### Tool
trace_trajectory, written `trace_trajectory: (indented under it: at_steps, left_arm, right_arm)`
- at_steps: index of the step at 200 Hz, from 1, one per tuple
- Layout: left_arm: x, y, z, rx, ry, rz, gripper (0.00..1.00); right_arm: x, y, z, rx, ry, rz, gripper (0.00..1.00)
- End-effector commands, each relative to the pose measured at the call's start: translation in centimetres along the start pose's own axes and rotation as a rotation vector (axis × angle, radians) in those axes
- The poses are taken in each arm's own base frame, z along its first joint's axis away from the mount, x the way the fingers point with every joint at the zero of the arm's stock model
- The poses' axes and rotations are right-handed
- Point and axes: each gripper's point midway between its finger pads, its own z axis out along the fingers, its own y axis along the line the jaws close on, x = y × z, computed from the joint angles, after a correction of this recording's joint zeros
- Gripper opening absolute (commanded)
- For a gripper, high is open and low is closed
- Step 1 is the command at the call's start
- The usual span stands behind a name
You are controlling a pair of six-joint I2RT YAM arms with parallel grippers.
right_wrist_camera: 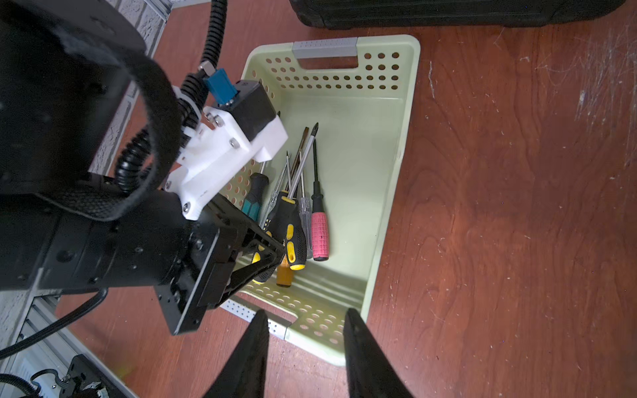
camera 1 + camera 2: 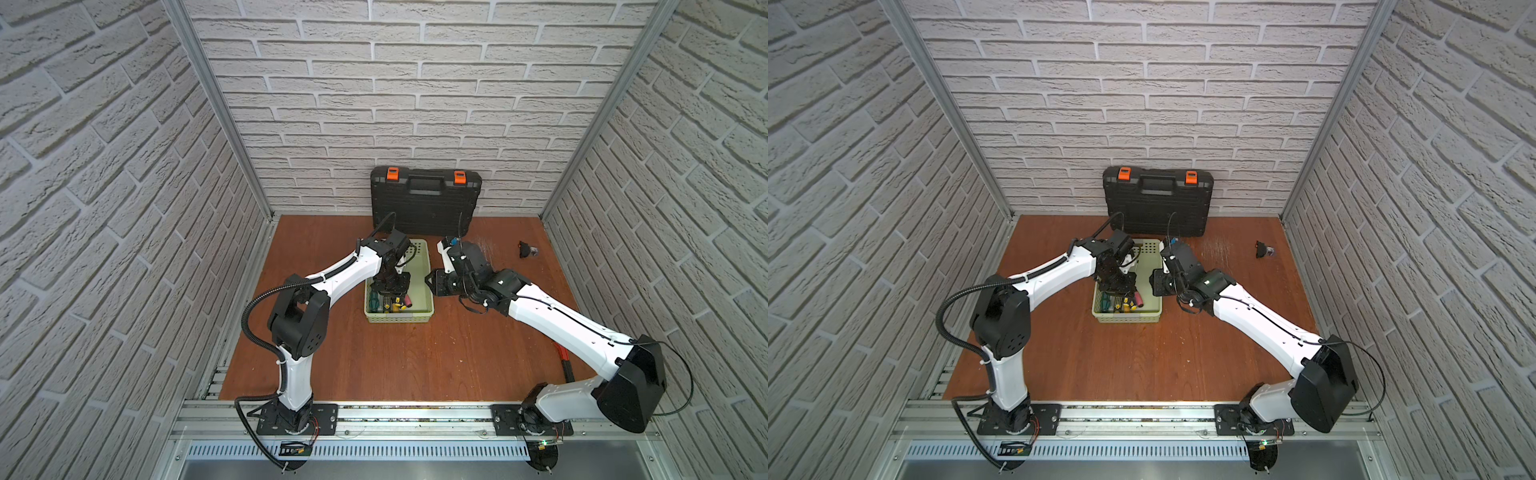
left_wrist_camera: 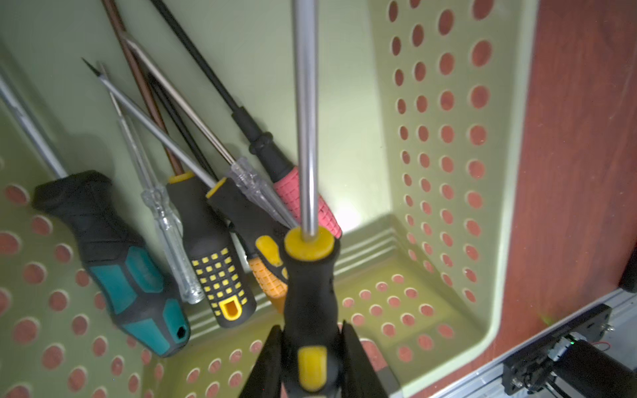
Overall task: Put the screwdriver in the bin
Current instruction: Place the screwdriver in the bin.
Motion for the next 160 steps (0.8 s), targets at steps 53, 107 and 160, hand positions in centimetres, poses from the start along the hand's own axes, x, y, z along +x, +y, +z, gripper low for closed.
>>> trace_trajectory:
  at_steps: [53, 107, 160]
  left_arm:
    - [-0.2, 2.0, 2.3, -0.054, -0.026, -0.042, 0.08]
    - [0.3, 2.7, 3.5, -0.066, -0.009, -0.054, 0.08]
    - [0.4, 2.8, 3.3, -0.060, -0.033, -0.050, 0.27]
  right_arm:
    - [-0.4, 0.4, 1.3, -0.021, -0.015, 0.018, 0.38]
    - [-0.3, 0.2, 1.1, -0.004, -0.011, 0.016, 0.38]
    - [-0.1, -0.2, 1.2, 0.012, -0.004, 0.017, 0.38]
